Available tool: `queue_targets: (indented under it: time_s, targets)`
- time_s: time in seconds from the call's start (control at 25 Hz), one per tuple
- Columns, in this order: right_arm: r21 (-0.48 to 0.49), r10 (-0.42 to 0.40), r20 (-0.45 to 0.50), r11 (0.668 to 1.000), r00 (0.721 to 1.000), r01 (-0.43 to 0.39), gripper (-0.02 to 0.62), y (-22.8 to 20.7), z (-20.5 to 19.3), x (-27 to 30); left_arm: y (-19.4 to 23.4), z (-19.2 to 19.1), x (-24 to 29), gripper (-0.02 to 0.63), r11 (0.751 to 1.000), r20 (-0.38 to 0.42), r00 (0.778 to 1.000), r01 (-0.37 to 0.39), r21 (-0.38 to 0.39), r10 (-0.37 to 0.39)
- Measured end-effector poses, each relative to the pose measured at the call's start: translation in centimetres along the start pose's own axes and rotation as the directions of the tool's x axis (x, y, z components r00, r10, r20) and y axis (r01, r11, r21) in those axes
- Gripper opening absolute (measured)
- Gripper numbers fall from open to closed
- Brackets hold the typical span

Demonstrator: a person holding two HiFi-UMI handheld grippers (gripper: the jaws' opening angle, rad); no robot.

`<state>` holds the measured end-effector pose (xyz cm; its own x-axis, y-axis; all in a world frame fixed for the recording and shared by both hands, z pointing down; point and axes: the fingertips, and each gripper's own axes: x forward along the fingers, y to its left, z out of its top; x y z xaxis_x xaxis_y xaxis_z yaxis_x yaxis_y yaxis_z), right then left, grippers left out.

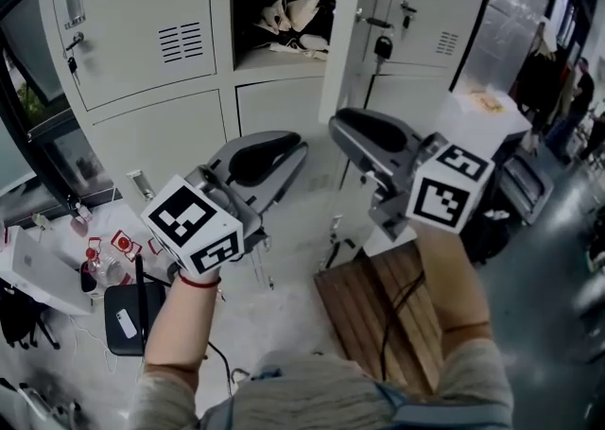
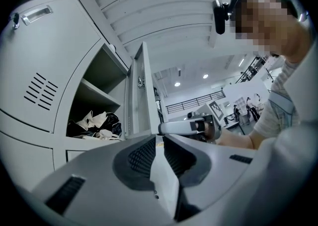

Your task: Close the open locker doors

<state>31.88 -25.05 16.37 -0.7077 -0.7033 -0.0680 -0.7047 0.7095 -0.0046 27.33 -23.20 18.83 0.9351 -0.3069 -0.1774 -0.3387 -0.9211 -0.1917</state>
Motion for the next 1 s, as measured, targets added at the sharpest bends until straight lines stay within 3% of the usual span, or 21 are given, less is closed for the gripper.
queue_targets:
  time_s: [1.0]
  targets:
    - [0.016,-0.056,-0.001,0.998,0.998,0.056,0.054,-2.2,-0.4,12.3,9.0,-0.7,-4.9,0.04,0.994,-0.051,0.993,-0.103,0.021,0.104]
